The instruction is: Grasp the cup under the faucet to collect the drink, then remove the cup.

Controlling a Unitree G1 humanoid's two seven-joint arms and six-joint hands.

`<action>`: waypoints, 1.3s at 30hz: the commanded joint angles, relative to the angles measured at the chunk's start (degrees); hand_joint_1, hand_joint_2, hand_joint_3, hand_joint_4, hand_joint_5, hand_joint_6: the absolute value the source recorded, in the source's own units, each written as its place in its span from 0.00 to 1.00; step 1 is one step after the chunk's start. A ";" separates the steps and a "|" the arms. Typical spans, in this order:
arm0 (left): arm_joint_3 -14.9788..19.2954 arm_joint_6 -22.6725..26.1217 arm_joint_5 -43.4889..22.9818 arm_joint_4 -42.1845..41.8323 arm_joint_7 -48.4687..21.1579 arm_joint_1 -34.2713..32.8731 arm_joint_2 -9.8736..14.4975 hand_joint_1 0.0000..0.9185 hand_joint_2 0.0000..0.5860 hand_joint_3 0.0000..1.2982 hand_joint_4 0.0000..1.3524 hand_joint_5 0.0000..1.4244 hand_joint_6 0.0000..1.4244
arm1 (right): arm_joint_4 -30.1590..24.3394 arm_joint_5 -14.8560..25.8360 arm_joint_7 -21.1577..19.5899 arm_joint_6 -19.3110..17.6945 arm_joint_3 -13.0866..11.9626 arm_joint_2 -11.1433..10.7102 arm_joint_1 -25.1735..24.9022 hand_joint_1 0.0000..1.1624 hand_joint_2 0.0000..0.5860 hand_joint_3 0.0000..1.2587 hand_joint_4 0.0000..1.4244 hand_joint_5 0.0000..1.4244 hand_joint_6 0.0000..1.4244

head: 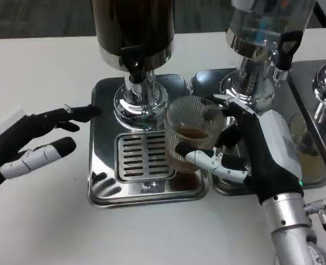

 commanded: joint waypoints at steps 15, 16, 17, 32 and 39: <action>-0.66 -5.45 -0.46 -8.30 -1.81 6.81 3.41 0.00 0.20 0.19 0.13 0.13 0.19 | -8.53 0.79 3.71 0.72 -1.39 -0.60 3.64 0.71 0.34 0.43 0.46 0.55 0.54; -0.67 -5.78 -0.45 -8.74 -1.80 7.22 3.64 0.00 0.20 0.19 0.13 0.13 0.19 | -9.03 0.79 3.94 0.74 -1.44 -0.67 3.93 0.71 0.34 0.43 0.46 0.55 0.54; -0.69 -5.98 -0.45 -9.12 -1.75 7.55 3.80 0.00 0.20 0.19 0.13 0.13 0.19 | -9.59 0.79 4.20 0.77 -1.49 -0.74 4.25 0.71 0.34 0.43 0.46 0.55 0.54; 0.46 -9.68 -0.88 -16.55 0.79 14.28 7.90 0.00 0.18 0.18 0.10 0.10 0.18 | -18.64 1.46 8.76 0.96 -2.76 -2.58 10.39 0.72 0.32 0.43 0.46 0.56 0.55; 0.53 -8.99 -2.50 -20.55 1.27 17.29 8.48 0.00 0.18 0.18 0.10 0.10 0.18 | -21.34 1.49 9.88 0.89 -3.32 -2.53 12.87 0.73 0.32 0.44 0.46 0.57 0.55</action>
